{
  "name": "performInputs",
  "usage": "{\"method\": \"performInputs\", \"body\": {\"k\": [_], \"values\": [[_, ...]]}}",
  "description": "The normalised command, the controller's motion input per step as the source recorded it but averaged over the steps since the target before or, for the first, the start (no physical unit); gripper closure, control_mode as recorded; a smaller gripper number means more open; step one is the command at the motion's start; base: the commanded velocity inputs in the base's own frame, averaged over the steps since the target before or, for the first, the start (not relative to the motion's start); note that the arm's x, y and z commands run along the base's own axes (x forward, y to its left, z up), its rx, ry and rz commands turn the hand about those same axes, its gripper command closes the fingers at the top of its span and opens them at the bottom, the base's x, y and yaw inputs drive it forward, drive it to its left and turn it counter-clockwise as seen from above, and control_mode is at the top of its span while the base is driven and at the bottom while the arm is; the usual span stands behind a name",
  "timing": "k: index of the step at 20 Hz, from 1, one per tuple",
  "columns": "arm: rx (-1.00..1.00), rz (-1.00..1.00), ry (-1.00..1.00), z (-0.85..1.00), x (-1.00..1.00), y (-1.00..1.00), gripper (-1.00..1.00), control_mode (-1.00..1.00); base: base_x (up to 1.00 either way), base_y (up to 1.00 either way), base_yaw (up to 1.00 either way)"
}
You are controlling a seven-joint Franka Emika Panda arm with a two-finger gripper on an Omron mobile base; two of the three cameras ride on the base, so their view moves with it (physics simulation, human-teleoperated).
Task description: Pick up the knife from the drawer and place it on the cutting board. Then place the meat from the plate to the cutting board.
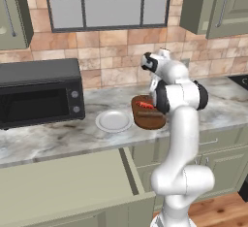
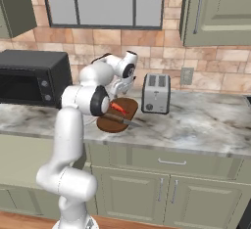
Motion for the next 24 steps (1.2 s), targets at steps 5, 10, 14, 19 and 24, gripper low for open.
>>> {"method": "performInputs", "body": {"k": [5, 10, 14, 19, 24], "values": [[0.0, -0.07, -0.12, 0.57, -0.6, 0.14, -1.0, -1.0, 0.0, 0.0, 0.0], [0.0, -0.09, -0.12, 0.48, -0.68, 0.21, -1.0, -1.0, 0.0, 0.0, 0.0], [0.0, -0.11, -0.1, 0.37, -0.75, 0.29, -1.0, -1.0, 0.0, 0.0, 0.0], [0.0, -0.12, -0.06, 0.33, -0.76, 0.31, -1.0, -1.0, 0.0, 0.0, 0.0], [0.0, -0.1, -0.04, 0.36, -0.68, 0.29, -1.0, -1.0, 0.0, 0.0, 0.0]]}}
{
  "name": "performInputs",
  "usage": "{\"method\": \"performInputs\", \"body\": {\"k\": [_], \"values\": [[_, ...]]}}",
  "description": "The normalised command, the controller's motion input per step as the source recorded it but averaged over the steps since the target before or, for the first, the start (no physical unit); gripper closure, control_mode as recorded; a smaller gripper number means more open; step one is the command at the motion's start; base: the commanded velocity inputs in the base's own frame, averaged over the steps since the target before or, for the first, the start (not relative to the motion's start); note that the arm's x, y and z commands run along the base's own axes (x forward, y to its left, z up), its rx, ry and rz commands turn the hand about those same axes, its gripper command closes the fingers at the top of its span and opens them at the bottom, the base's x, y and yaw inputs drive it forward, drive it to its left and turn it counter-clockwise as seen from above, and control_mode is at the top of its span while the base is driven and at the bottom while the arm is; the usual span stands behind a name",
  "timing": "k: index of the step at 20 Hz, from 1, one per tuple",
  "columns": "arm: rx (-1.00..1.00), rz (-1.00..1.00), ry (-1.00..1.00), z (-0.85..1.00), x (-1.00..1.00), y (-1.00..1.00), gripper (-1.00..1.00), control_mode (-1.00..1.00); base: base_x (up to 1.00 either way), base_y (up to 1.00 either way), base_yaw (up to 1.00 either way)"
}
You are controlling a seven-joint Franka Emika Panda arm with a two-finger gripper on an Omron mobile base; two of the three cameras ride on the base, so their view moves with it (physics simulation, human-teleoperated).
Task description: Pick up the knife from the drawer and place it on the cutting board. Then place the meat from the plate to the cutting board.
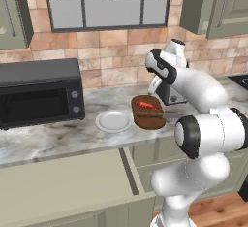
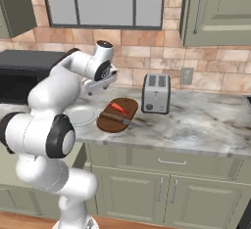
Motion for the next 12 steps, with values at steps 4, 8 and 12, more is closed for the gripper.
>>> {"method": "performInputs", "body": {"k": [4, 8, 12], "values": [[-0.03, -0.07, -0.01, 0.25, -0.57, 0.39, -1.0, -1.0, 0.0, 0.0, 0.0], [-0.04, -0.06, -0.03, 0.24, -0.51, 0.35, -1.0, -1.0, 0.0, 0.0, 0.0], [-0.04, -0.01, 0.0, 0.02, -0.19, 0.18, -1.0, -1.0, 0.0, 0.0, 0.0]]}}
